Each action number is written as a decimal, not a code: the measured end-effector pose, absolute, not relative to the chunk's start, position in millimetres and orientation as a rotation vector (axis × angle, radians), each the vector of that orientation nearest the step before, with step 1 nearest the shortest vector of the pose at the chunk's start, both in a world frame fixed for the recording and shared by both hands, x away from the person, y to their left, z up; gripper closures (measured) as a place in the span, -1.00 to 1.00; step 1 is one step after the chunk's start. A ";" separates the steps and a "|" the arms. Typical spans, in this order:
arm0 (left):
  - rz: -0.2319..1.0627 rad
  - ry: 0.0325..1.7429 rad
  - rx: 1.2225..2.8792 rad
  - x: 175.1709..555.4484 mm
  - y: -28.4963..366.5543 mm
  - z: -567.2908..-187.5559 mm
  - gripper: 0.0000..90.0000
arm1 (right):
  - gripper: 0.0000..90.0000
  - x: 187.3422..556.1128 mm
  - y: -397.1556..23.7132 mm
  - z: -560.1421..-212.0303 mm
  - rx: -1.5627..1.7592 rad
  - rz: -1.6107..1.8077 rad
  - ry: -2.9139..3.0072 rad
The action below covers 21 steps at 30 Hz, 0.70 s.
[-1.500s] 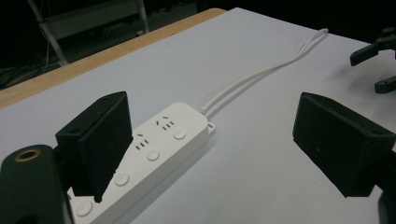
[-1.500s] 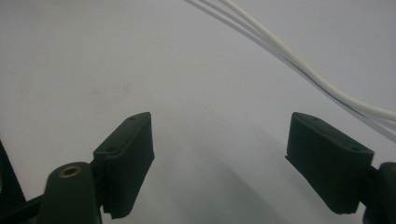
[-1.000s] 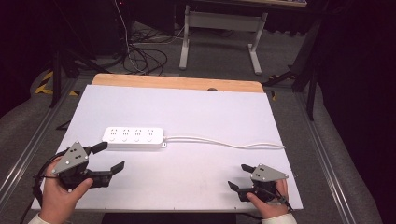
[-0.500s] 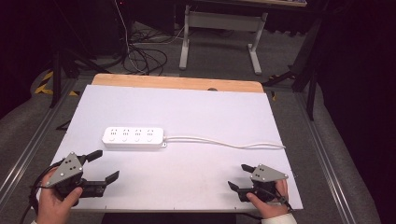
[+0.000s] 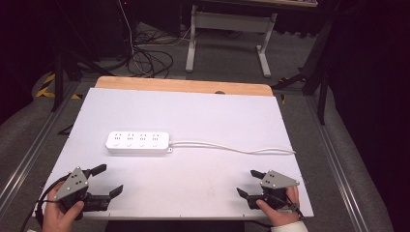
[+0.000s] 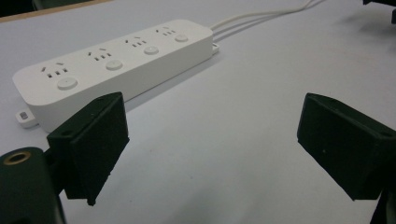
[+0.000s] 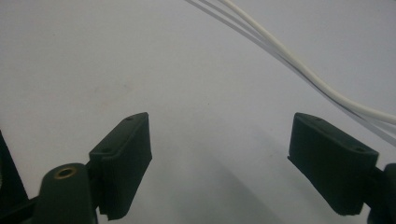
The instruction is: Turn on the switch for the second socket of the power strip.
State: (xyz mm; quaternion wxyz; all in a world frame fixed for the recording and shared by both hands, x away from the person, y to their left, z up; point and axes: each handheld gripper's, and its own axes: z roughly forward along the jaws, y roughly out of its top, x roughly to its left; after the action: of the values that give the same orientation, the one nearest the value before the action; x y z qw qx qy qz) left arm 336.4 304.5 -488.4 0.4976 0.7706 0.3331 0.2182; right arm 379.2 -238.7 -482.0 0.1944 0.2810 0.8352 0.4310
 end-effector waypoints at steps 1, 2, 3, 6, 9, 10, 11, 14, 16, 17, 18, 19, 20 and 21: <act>0.535 0.807 1.874 336.4 305.1 -489.3 -0.79 | -0.53 379.2 -238.9 -482.1 0.791 1.209 2.342; 0.546 0.811 1.880 336.6 305.1 -490.3 -0.79 | -0.53 379.4 -239.1 -482.3 0.790 1.211 2.342; 0.548 0.817 1.880 337.0 305.1 -491.1 -0.79 | -0.53 379.7 -239.3 -482.6 0.789 1.210 2.344; 0.514 0.820 1.864 338.8 306.9 -491.6 -0.79 | -0.53 380.3 -240.4 -483.7 0.795 1.213 2.347; 0.495 0.824 1.854 340.4 310.1 -490.8 -0.79 | -0.53 381.0 -241.6 -484.0 0.803 1.214 2.343; 0.489 0.831 1.852 340.7 311.2 -490.5 -0.79 | -0.53 381.3 -241.8 -484.3 0.804 1.216 2.343; 0.483 0.839 1.850 341.1 312.2 -490.4 -0.79 | -0.53 381.4 -241.8 -484.4 0.804 1.215 2.344; 0.484 0.875 1.844 341.5 313.6 -489.1 -0.79 | -0.53 381.3 -241.8 -484.2 0.804 1.214 2.343; 0.486 0.894 1.858 342.0 312.1 -488.3 -0.79 | -0.53 381.3 -241.7 -484.3 0.805 1.213 2.343; 0.495 0.899 1.868 342.0 311.0 -487.9 -0.78 | -0.53 381.3 -241.7 -484.4 0.804 1.213 2.344; 0.504 0.901 1.878 341.8 309.8 -487.5 -0.77 | -0.53 381.2 -241.7 -484.4 0.804 1.212 2.345; 0.514 0.899 1.886 341.9 308.6 -487.1 -0.77 | -0.53 381.2 -241.6 -484.6 0.804 1.214 2.344; 0.521 0.900 1.890 341.8 307.6 -486.8 -0.77 | -0.53 381.2 -241.7 -484.6 0.804 1.214 2.344; 0.525 0.896 1.894 341.7 307.2 -486.6 -0.77 | -0.53 381.2 -241.9 -484.6 0.803 1.212 2.345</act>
State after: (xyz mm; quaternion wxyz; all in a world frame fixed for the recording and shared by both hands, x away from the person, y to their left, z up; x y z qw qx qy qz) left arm 341.7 307.2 -486.6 0.4710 0.7734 0.3660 0.2144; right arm 381.2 -241.9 -484.6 0.1901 0.2858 0.8344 0.4313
